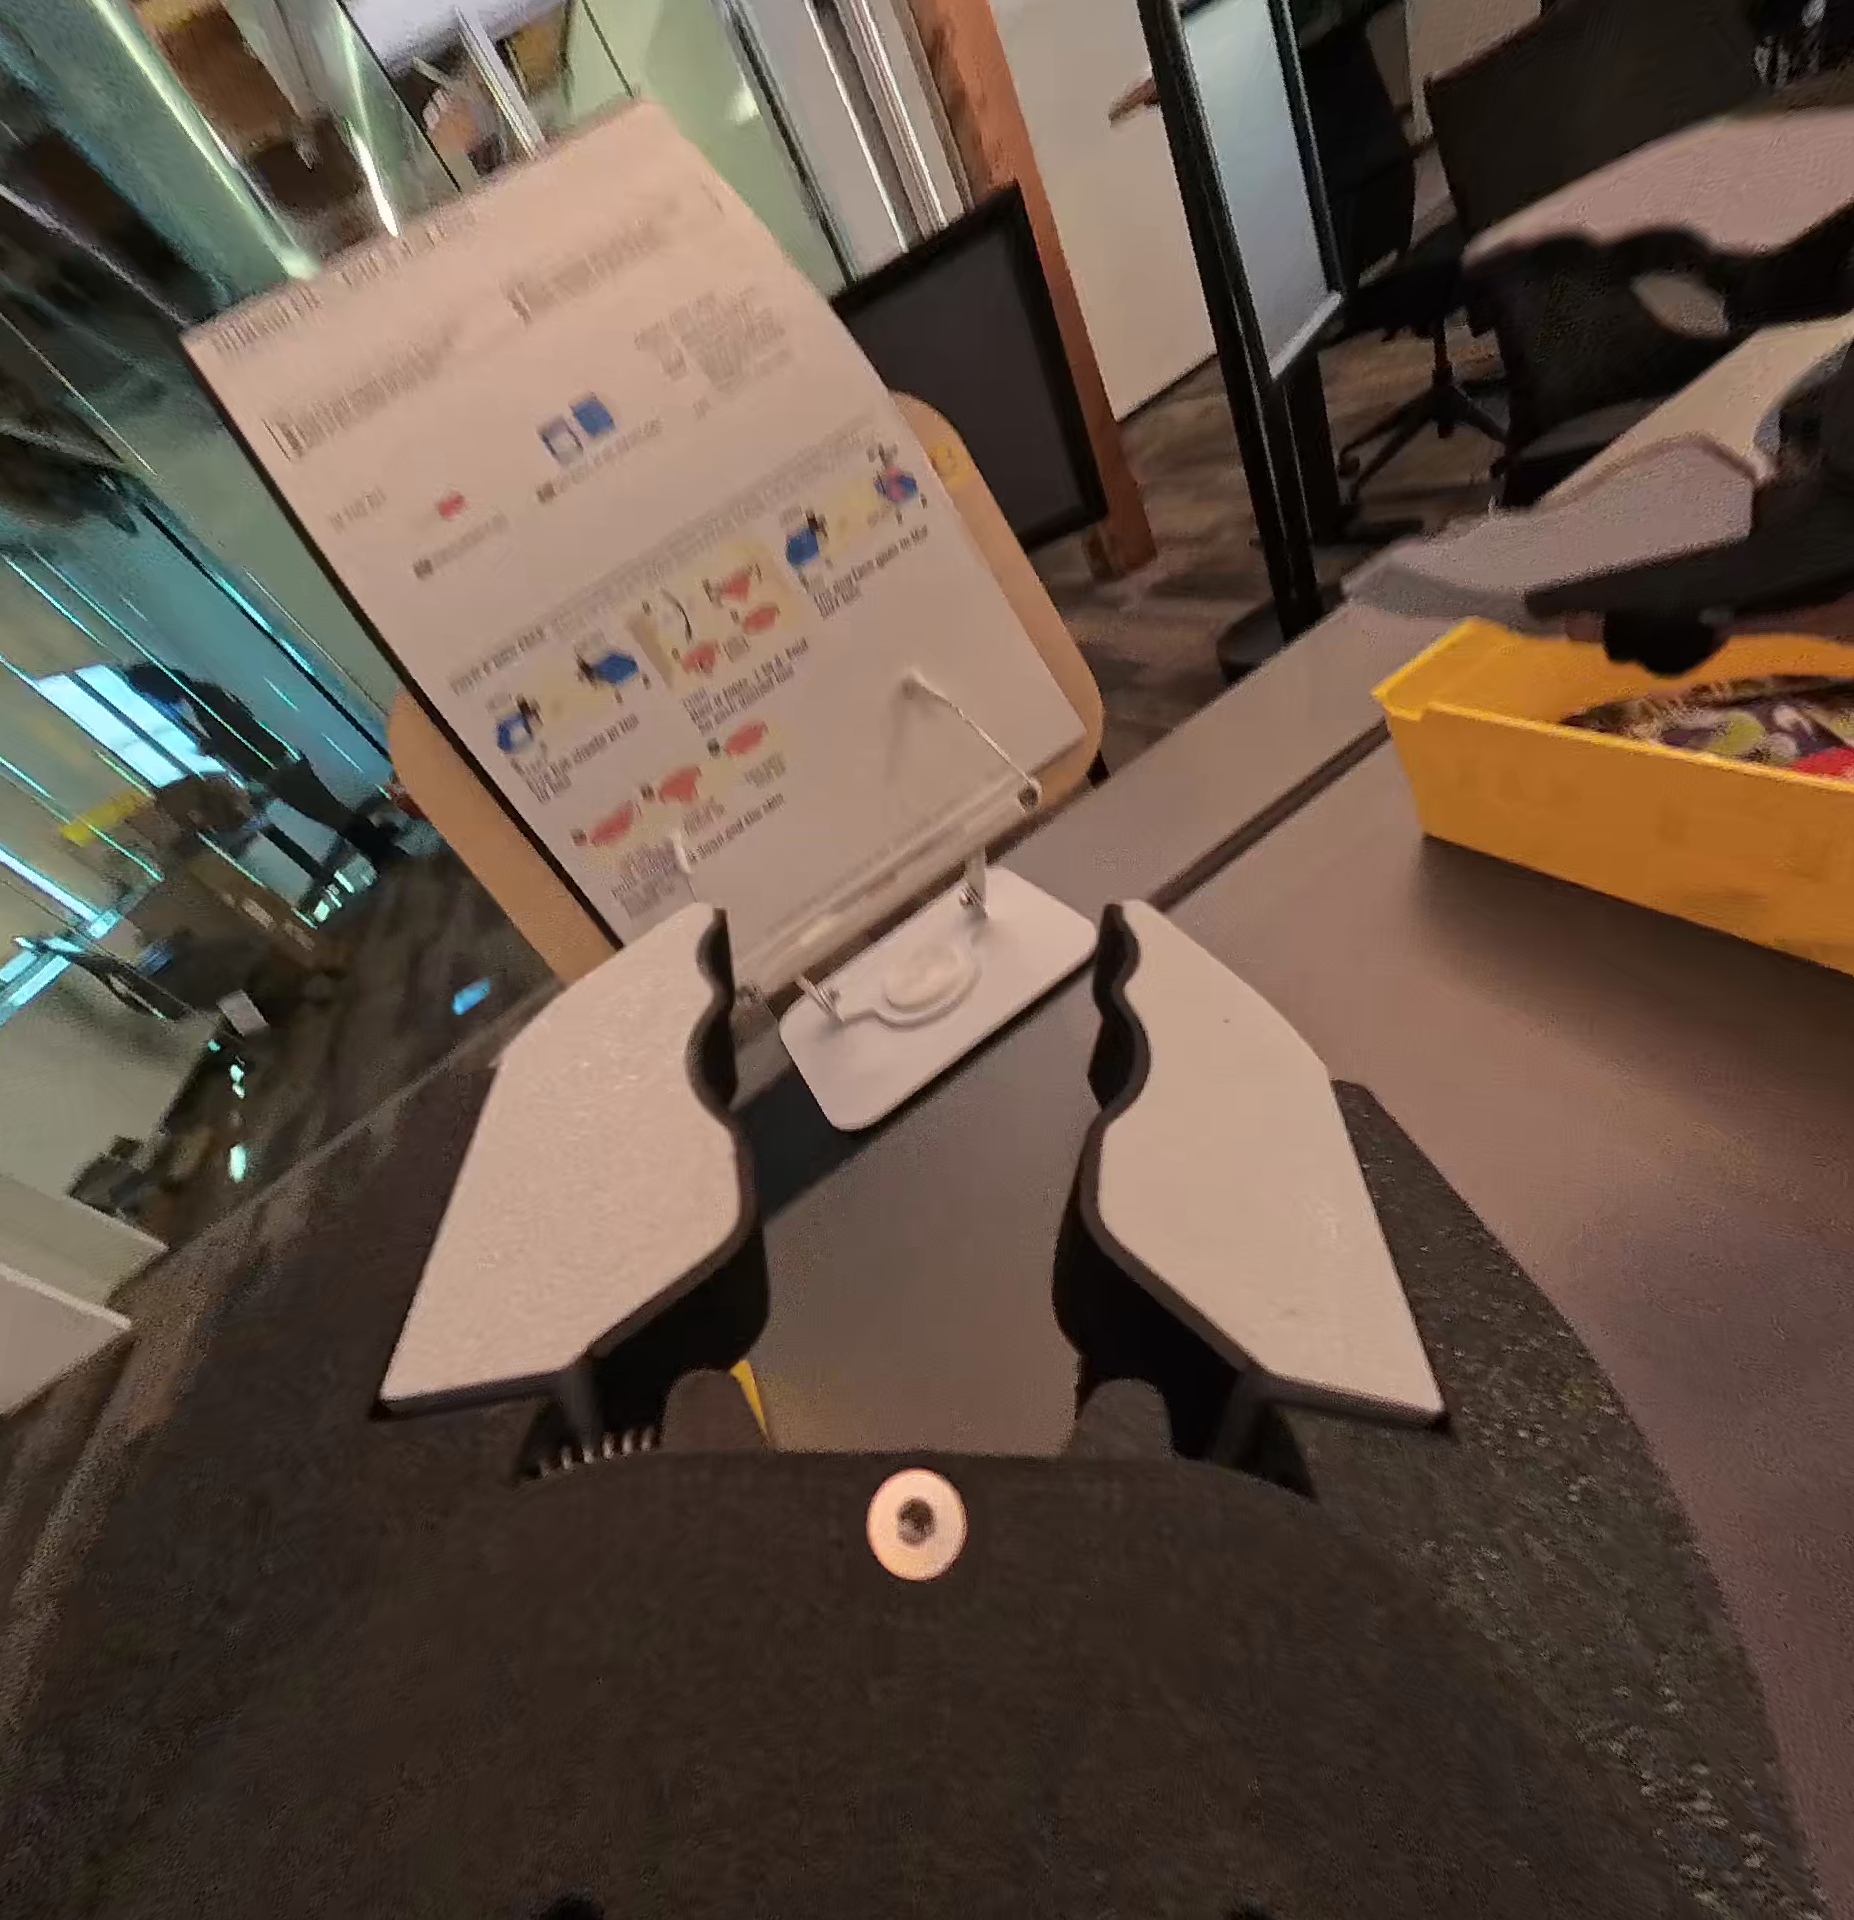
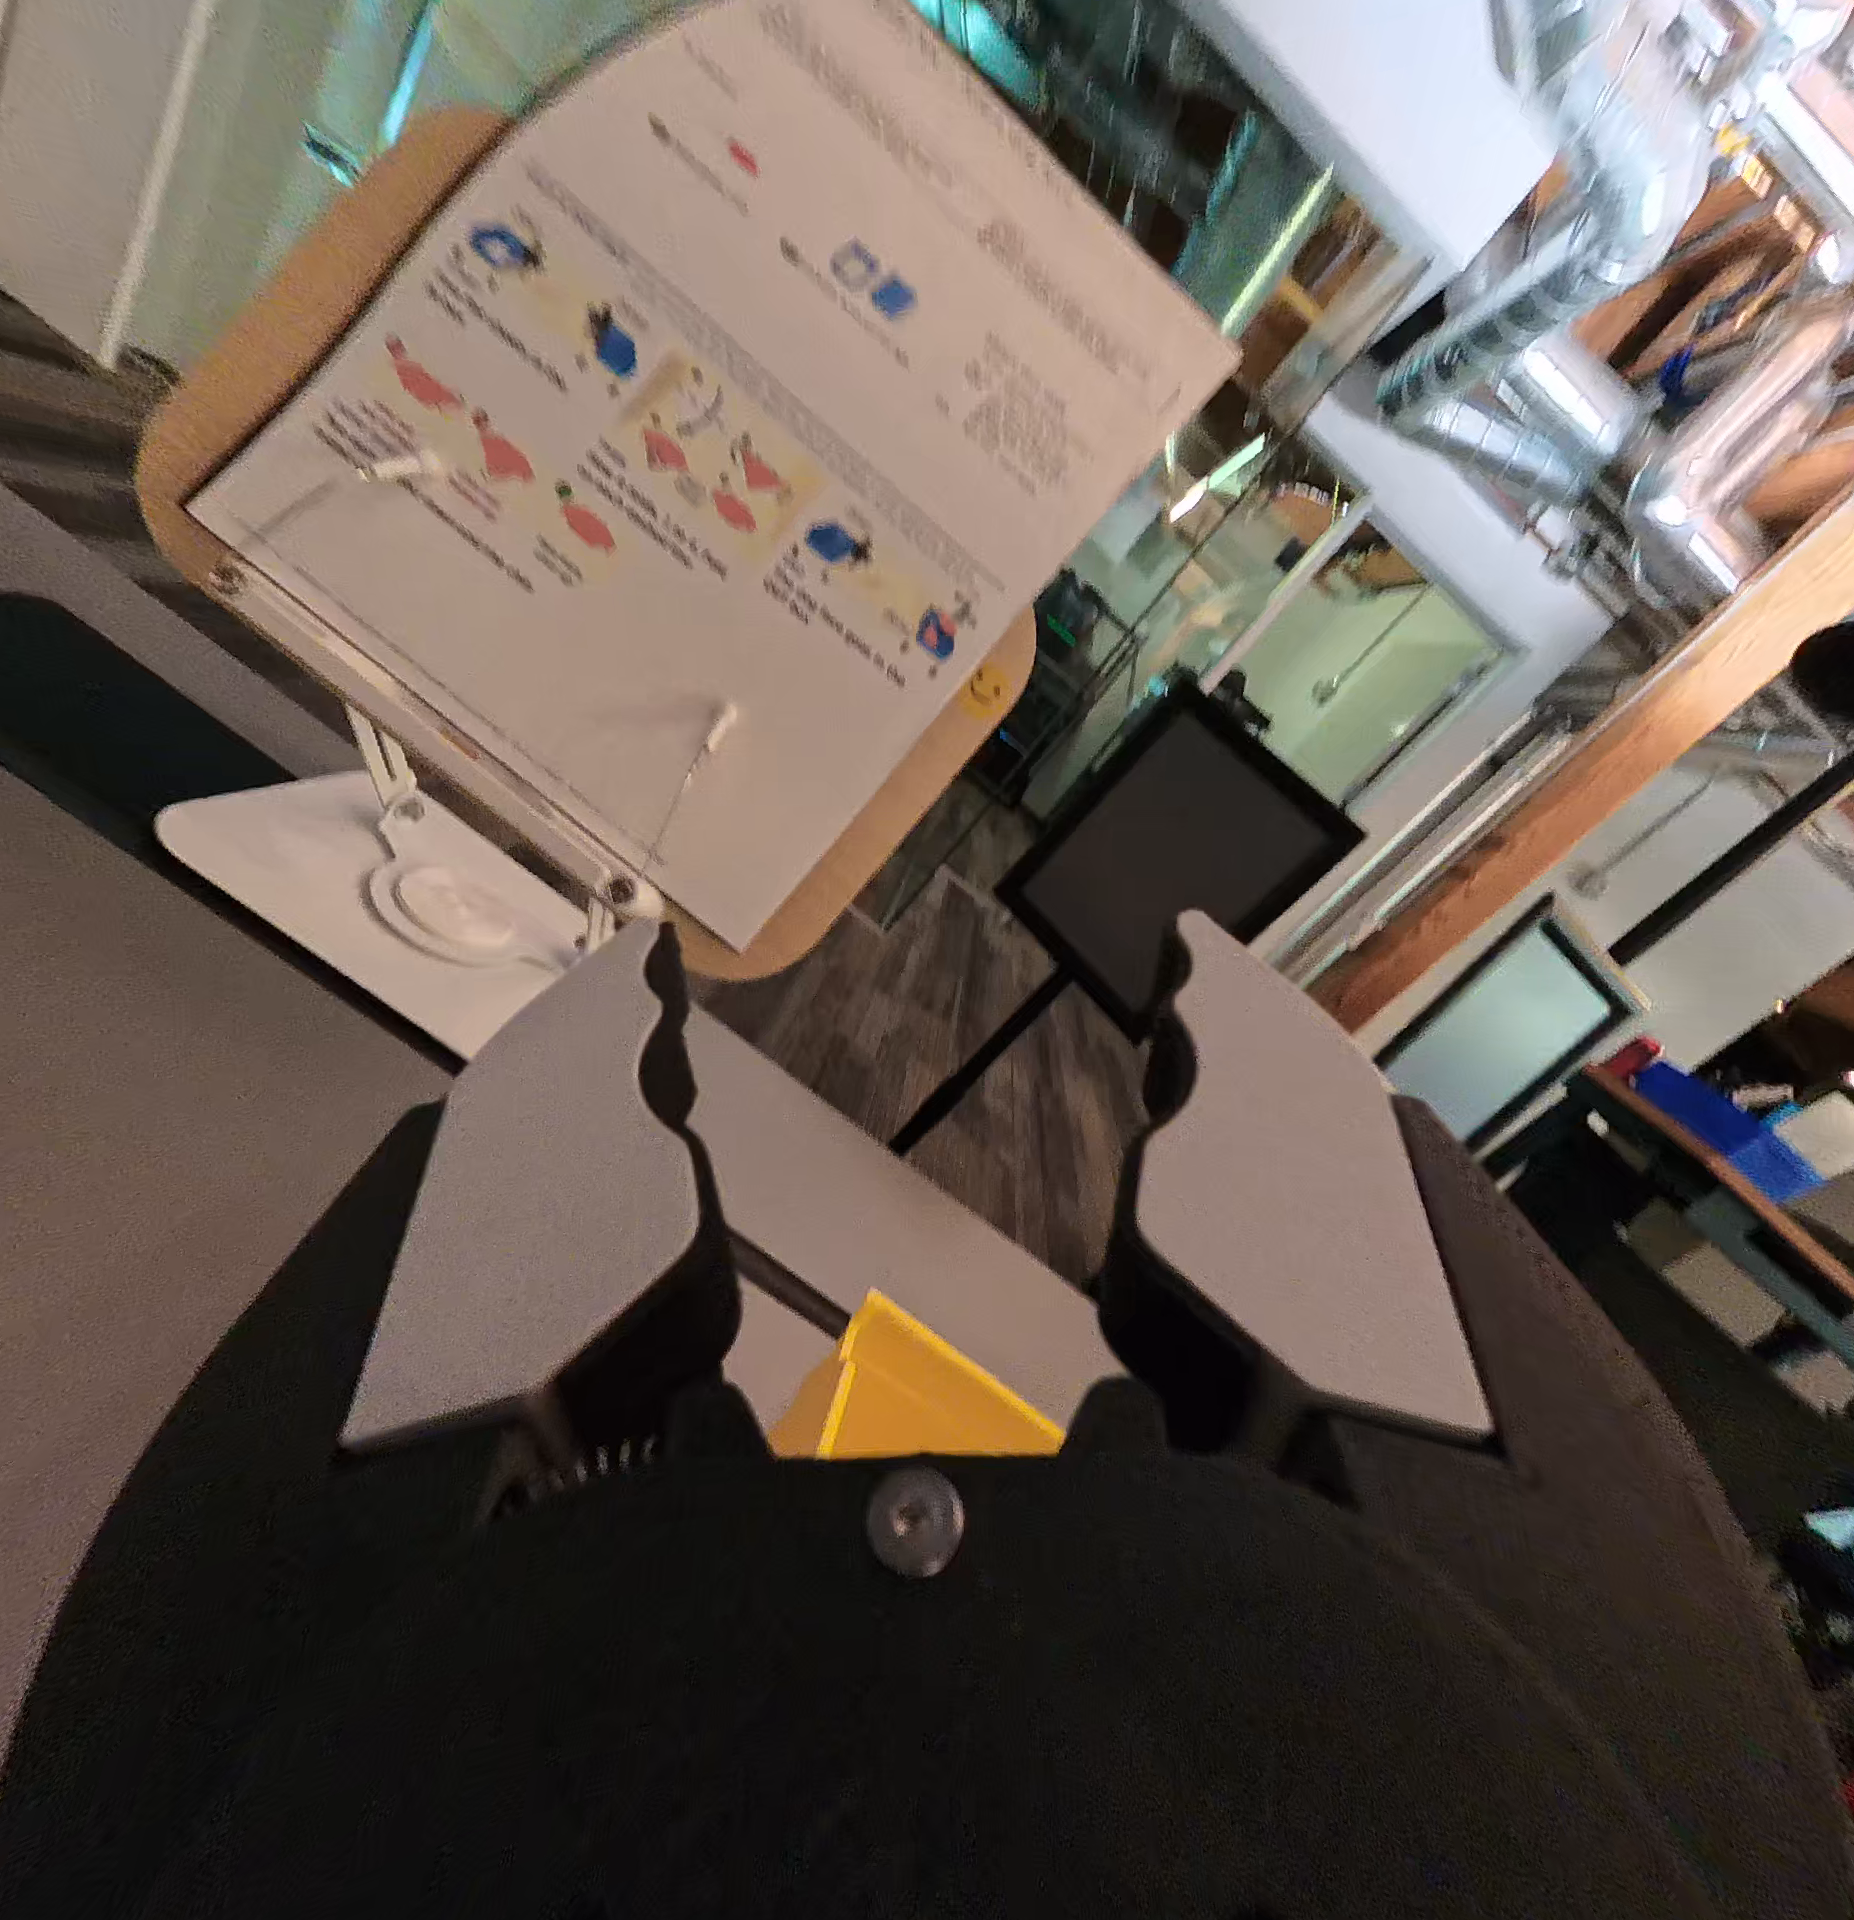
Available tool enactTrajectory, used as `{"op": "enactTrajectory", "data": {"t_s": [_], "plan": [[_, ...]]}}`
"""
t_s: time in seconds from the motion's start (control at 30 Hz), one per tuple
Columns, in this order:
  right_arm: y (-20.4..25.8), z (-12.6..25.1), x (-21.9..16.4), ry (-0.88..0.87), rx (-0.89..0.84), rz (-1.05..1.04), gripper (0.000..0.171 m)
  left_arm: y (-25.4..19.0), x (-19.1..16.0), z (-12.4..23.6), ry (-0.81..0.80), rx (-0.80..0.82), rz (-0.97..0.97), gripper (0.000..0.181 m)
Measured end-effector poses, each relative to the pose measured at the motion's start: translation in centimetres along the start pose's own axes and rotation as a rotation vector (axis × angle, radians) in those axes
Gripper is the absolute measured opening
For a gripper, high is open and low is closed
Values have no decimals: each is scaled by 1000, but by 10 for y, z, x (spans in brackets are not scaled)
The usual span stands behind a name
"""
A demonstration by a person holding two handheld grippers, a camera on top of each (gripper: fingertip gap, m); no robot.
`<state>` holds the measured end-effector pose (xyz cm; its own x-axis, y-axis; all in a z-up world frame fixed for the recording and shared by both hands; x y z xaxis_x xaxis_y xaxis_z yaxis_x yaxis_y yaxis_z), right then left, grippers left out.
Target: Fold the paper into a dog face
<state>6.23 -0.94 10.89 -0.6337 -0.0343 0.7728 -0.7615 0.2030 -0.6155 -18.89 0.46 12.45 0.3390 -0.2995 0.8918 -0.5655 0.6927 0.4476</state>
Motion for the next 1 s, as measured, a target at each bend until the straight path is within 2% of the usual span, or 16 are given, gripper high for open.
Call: {"op": "enactTrajectory", "data": {"t_s": [0.1,0.2,0.27,0.37,0.43,0.57,0.67,0.77,1.0], "plan": [[2,16,26,-174,37,-5,55,13,-28,18,167,12,-7,63],[-5,35,46,-287,96,-94,39,56,-67,50,414,64,-188,63],[-8,40,52,-314,174,-177,42,92,-99,72,593,70,-251,63],[-9,41,55,-331,229,-239,48,127,-145,89,744,-56,-180,69],[-7,40,55,-325,240,-223,50,141,-175,85,795,-130,-85,86],[-2,35,50,-278,231,-147,53,140,-227,65,915,-309,101,92],[2,31,44,-241,249,-133,55,142,-264,49,1003,-348,112,99],[4,25,38,-214,270,-139,55,139,-289,34,1034,-377,89,106],[7,14,23,-144,282,-135,61,137,-320,18,1104,-426,83,106]]}}
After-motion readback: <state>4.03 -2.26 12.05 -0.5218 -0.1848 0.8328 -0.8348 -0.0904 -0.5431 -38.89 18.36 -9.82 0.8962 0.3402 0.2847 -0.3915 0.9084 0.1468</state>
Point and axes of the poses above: each gripper's, where its closed fingertips meet, z back along the fingers, x out of its top, y = z × x across the jaws, the point moved 5 cm from there along z, back along the fingers, and after that the axes turned 3 degrees about -y, right-handed, at the moved point
